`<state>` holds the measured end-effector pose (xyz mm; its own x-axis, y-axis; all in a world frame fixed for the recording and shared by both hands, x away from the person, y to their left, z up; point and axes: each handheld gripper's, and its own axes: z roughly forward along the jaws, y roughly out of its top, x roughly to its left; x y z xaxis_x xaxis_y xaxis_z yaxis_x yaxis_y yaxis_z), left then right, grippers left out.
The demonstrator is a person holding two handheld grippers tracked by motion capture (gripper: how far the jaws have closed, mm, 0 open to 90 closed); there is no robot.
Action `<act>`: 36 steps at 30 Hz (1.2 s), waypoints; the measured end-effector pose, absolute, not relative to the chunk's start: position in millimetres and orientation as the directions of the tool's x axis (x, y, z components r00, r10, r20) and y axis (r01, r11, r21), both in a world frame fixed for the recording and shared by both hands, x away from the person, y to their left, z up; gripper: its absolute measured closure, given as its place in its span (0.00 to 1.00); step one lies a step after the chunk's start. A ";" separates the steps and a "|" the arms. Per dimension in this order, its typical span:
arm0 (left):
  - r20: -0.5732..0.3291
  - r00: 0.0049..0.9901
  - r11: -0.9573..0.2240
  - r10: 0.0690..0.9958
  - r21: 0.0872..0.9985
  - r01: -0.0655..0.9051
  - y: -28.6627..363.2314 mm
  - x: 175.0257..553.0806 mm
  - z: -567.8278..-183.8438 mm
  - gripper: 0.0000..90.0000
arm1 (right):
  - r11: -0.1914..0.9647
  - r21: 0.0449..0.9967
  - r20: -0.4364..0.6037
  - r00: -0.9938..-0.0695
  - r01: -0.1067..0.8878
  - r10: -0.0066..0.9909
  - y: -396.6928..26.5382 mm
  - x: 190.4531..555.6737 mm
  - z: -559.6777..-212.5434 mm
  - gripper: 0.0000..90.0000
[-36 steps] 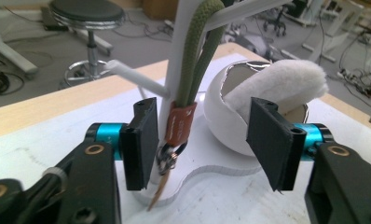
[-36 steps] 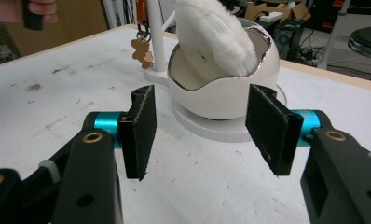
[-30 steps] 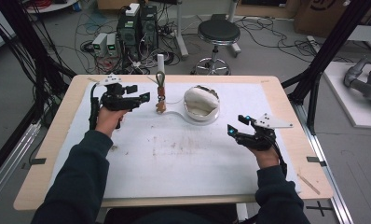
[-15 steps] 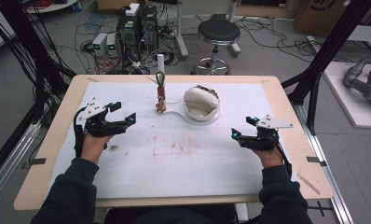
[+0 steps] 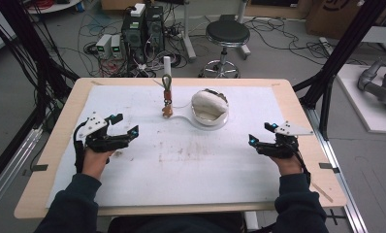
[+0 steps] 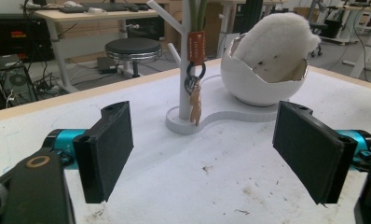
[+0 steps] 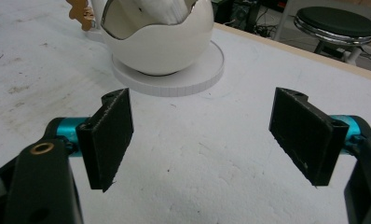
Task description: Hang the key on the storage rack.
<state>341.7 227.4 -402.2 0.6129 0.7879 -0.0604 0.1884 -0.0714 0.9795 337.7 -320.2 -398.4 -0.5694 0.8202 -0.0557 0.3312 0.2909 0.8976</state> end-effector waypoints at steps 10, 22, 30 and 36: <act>-0.073 0.600 -0.058 0.797 0.979 0.196 232.5 341.9 -403.1 0.22 | 0.291 0.898 -0.063 -0.558 0.330 0.828 -317.7 333.3 -396.7 0.25; -0.073 0.601 -0.060 0.796 0.978 0.198 232.7 342.2 -403.4 0.22 | 0.278 0.898 -0.054 -0.543 0.340 0.838 -319.5 334.7 -399.5 0.25; -0.084 0.595 -0.053 0.799 0.977 0.208 234.5 342.8 -404.2 0.22 | 0.280 0.898 -0.056 -0.544 0.338 0.837 -320.1 335.8 -400.4 0.25; -0.099 0.586 -0.042 0.804 0.974 0.221 236.8 344.0 -405.9 0.22 | 0.275 0.898 -0.049 -0.543 0.343 0.838 -320.8 336.6 -400.6 0.25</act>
<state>344.0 236.8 -405.9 0.5865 0.8040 -0.0985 0.2209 -0.0417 0.9744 336.6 -320.8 -400.6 -0.5429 0.8384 -0.0490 0.3433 0.2749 0.8981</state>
